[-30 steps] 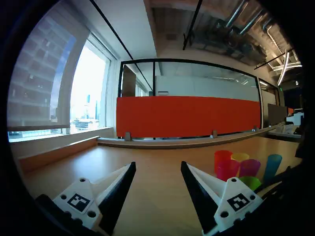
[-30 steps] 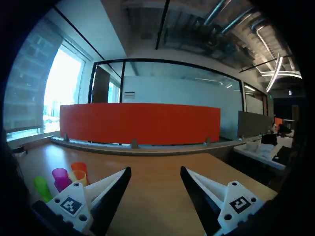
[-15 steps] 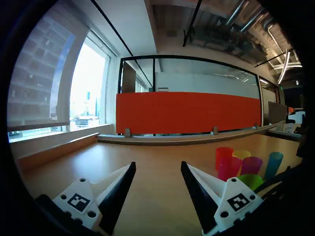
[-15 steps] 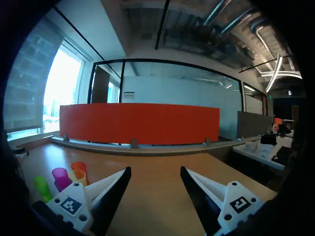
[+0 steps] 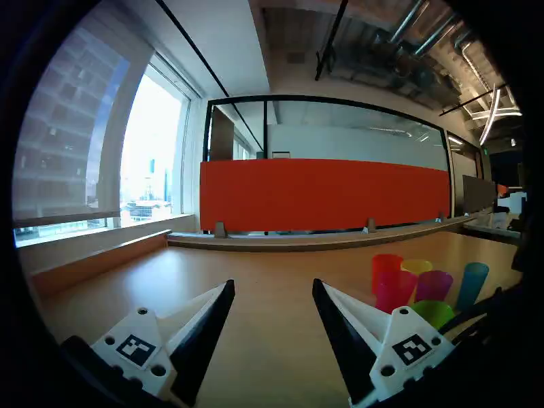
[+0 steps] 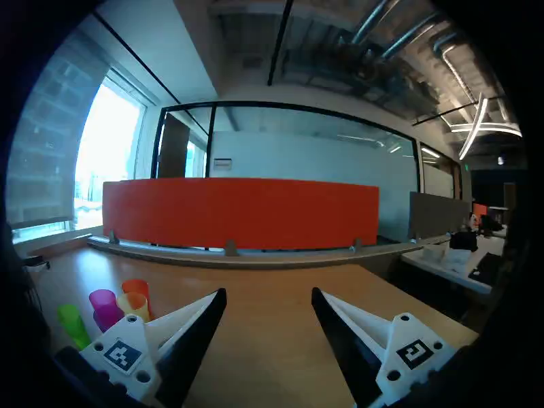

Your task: Pour water

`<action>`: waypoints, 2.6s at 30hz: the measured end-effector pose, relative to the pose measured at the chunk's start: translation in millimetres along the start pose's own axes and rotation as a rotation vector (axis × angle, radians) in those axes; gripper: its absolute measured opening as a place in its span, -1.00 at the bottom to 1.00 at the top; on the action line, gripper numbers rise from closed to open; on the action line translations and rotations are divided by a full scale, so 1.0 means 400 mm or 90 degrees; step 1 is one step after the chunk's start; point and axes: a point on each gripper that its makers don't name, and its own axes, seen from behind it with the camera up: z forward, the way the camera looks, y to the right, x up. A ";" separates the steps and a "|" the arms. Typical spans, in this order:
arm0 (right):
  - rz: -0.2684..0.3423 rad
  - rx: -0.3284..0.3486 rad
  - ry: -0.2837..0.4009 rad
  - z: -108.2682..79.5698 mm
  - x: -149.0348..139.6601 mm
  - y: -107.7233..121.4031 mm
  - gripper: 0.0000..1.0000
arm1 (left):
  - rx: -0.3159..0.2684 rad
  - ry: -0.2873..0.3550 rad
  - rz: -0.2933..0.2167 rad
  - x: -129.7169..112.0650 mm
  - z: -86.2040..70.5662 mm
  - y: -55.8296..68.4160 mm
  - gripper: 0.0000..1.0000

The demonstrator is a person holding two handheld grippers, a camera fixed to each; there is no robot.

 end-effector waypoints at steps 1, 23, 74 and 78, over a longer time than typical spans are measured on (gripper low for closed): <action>0.000 0.000 0.000 0.000 0.000 0.000 0.93 | 0.000 0.000 0.000 0.000 0.000 0.000 0.68; -0.010 0.003 0.040 -0.017 0.027 0.015 0.93 | 0.000 -0.002 0.002 0.003 0.000 -0.003 0.84; -0.012 0.032 0.036 0.054 -0.142 -0.038 0.97 | 0.000 -0.002 0.002 0.002 -0.003 -0.005 0.83; 0.004 0.030 0.031 0.058 -0.154 -0.027 0.97 | 0.000 -0.002 0.002 0.003 -0.003 -0.004 0.84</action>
